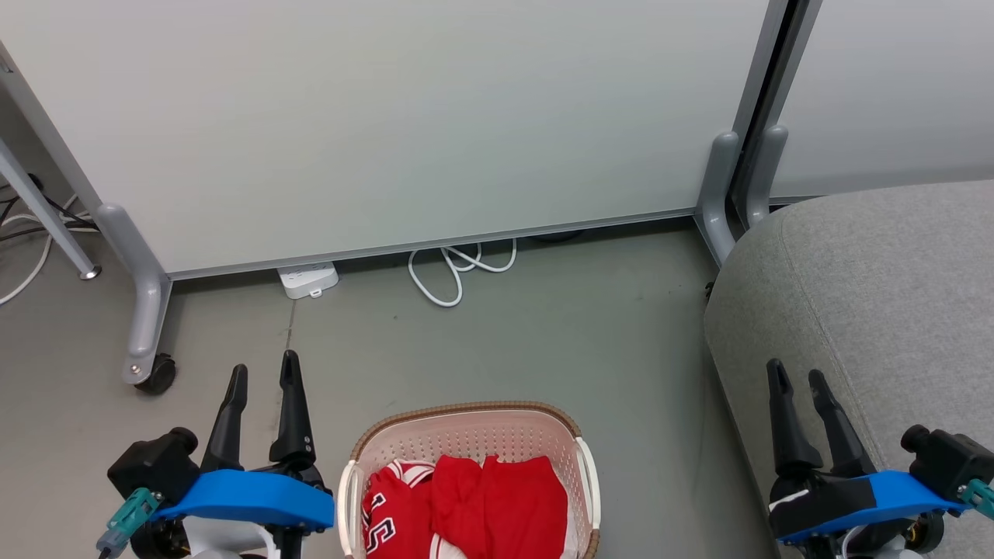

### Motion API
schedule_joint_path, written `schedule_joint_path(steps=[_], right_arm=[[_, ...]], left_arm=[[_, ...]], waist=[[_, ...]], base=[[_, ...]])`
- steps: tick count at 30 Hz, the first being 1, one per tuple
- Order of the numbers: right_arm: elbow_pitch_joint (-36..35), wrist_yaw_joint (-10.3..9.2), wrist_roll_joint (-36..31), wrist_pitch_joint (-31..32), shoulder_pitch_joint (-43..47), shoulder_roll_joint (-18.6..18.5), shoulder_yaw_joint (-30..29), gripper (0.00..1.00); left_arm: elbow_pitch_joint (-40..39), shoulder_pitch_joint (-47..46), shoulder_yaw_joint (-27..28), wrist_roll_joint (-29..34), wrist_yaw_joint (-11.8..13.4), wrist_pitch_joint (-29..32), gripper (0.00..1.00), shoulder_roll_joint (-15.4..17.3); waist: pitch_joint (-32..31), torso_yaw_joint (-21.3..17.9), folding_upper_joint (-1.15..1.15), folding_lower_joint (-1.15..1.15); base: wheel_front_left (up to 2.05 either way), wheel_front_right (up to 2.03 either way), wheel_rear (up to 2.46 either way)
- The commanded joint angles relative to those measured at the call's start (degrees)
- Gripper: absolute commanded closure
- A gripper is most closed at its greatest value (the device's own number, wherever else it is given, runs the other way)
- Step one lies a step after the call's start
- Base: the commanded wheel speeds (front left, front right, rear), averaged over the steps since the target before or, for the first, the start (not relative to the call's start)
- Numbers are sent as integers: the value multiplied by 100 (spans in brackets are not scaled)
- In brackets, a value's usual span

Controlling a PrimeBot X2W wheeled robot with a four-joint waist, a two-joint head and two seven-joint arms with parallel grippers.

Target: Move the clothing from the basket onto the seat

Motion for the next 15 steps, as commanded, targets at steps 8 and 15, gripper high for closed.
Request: schedule_joint_path(steps=[8, 15], right_arm=[[5, 11, -530, -139, -92, -50, 46, 0], [-7, 12, -875, -236, -70, -53, 90, 0]], left_arm=[[-20, -106, -100, 547, -21, -144, 0, 40], [-12, -86, -139, 863, -52, -233, 0, 41]], waist=[[-10, 10, 0, 0], [-29, 20, 0, 0]], base=[[0, 0, 0], [0, 0, 0]])
